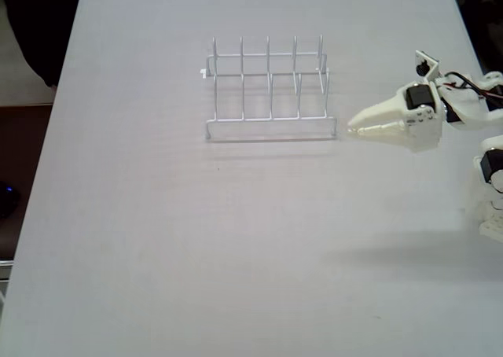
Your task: Would you please take all the plates for me?
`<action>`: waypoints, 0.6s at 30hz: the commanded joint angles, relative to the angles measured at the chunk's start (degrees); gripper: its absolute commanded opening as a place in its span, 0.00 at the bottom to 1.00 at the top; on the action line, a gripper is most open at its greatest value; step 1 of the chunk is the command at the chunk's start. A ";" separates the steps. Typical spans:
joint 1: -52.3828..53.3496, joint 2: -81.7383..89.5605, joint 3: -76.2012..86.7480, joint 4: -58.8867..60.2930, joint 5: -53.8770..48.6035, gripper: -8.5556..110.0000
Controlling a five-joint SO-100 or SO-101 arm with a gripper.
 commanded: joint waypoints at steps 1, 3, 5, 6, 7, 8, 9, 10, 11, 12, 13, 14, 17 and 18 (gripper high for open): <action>-0.44 9.14 4.92 -1.05 -1.41 0.07; -0.53 12.13 8.17 -0.79 -1.32 0.07; -0.53 14.59 11.34 0.00 -0.53 0.07; -0.53 15.64 12.74 0.18 0.09 0.07; -0.53 16.52 14.06 0.26 0.44 0.07; -0.53 17.23 15.21 0.26 0.53 0.07; -0.53 18.02 16.35 0.26 0.88 0.07; -0.44 18.72 17.58 0.26 1.23 0.07; -0.35 19.60 18.72 0.26 1.32 0.07; -0.26 20.57 19.86 0.26 1.14 0.07; -0.09 21.53 21.09 0.26 1.05 0.07; 0.00 21.62 21.97 0.26 1.05 0.07; 0.70 21.62 24.35 0.26 1.41 0.07; 0.79 21.71 25.05 0.26 1.32 0.07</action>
